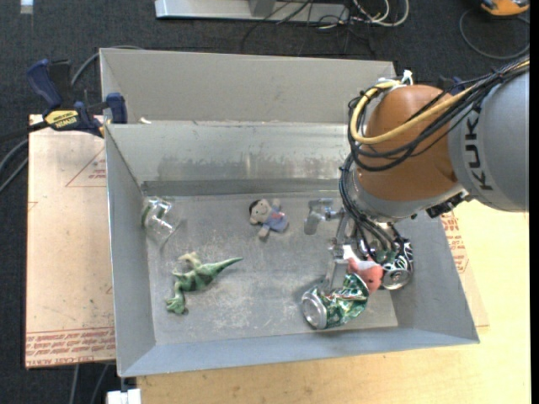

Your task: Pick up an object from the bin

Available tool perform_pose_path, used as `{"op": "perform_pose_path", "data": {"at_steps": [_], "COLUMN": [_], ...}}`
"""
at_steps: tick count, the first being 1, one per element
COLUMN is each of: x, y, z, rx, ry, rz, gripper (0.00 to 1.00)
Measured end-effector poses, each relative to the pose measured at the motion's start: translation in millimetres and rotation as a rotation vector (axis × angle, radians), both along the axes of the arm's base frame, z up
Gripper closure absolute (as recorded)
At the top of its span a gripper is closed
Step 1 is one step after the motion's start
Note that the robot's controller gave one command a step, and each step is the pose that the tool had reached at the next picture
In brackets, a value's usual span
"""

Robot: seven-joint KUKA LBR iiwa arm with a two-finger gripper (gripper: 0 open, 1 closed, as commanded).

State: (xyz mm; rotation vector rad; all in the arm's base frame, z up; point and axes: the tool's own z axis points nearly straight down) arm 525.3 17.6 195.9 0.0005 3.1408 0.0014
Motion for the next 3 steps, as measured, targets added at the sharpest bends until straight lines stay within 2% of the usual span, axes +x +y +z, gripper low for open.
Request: {"op": "perform_pose_path", "data": {"at_steps": [1, 2, 3], "x": [-5.3, 10.1, -13.9], "y": [-31.6, -44.2, -41.1], "z": [-58.6, -113.9, -118.8], "rx": [0.000, 0.000, 0.000], "ry": [0.001, 0.000, -0.009], "rz": [0.129, 0.034, 0.353], "gripper": [0.00, 0.00, 0.00]}}
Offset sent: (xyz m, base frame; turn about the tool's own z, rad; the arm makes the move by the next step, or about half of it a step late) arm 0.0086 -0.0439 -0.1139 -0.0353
